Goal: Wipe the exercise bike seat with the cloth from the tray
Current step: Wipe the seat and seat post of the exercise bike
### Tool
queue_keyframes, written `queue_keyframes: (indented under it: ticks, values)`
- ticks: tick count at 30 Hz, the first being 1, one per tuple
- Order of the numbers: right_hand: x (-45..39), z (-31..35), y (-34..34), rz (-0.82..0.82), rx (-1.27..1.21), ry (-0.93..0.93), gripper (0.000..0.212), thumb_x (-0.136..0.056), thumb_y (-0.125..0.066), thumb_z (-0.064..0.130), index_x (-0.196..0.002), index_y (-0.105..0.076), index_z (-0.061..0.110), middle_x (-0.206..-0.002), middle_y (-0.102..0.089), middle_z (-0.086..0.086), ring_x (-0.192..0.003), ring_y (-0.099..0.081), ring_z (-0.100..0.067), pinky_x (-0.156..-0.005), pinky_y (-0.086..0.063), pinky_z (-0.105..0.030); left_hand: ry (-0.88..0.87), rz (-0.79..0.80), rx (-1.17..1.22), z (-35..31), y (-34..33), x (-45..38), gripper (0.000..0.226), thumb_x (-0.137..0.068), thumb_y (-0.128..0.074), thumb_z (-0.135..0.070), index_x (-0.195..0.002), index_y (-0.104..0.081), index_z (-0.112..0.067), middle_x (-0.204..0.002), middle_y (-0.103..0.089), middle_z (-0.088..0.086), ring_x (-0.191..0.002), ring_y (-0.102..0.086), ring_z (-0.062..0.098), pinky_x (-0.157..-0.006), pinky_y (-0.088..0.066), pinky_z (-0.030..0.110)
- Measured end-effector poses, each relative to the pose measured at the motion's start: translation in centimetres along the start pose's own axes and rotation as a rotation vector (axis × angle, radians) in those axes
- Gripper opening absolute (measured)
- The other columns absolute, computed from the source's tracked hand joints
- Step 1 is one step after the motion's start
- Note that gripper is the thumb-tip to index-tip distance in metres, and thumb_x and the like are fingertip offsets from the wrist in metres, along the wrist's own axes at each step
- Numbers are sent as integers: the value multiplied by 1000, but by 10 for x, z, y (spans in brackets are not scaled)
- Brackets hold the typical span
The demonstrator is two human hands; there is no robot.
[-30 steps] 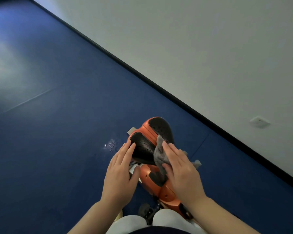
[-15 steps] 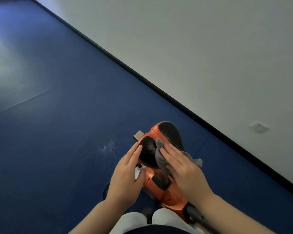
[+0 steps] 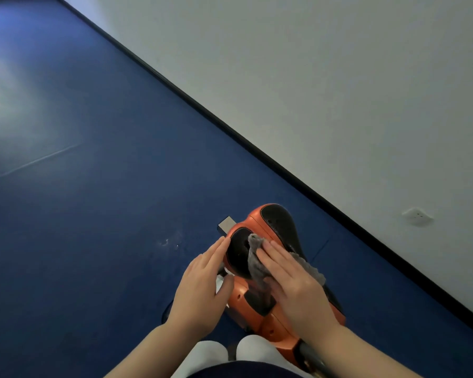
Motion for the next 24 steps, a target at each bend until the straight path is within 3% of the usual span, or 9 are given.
queue_keyframes:
  ticks: [4,8,12,18,24]
  values:
    - [-36,17,-18,6,-101,-49,50,-96,-49,29,-144,-39,20,-153,-36,5,-143,-26,-8,-116,-23,-24,-4,-2,33,2,0,-2,62,-91,-52,-35,-141,-18,-48,-146,-29,-26,-135,-27,1,-112,-31,36]
    - [-38,20,-25,32,-87,-56,51,-95,-53,28,-143,-37,23,-155,-29,7,-146,-19,-8,-116,-19,-24,7,8,48,5,4,-5,56,-90,-51,-36,-139,-24,-46,-141,-37,-27,-129,-35,-1,-107,-37,35]
    - [-11,10,-18,52,-42,-60,53,-96,-48,32,-147,-30,29,-156,-20,17,-146,-14,-5,-116,-19,-27,10,39,38,8,3,-3,61,-90,-50,-35,-139,-18,-50,-144,-33,-28,-132,-32,1,-108,-36,38]
    - [-54,36,-32,18,101,-130,54,-100,-39,33,-151,-22,27,-158,-24,3,-148,-10,-13,-119,-11,-35,-17,3,99,1,1,-6,56,-92,-48,-35,-142,-22,-41,-144,-34,-25,-129,-34,-5,-108,-36,29]
    - [-1,20,-23,65,149,-48,61,-98,-39,35,-153,-16,24,-161,-12,8,-148,-9,-12,-120,-13,-37,-96,25,58,-5,1,-6,56,-93,-43,-36,-142,-17,-46,-148,-22,-28,-135,-21,-7,-113,-29,31]
Point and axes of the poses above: each hand's wrist, its own x-axis away from the middle knuckle, its own y-axis out of the back of the hand, z = x × y, the point moved 3 cm from there along -x, towards the middle knuckle
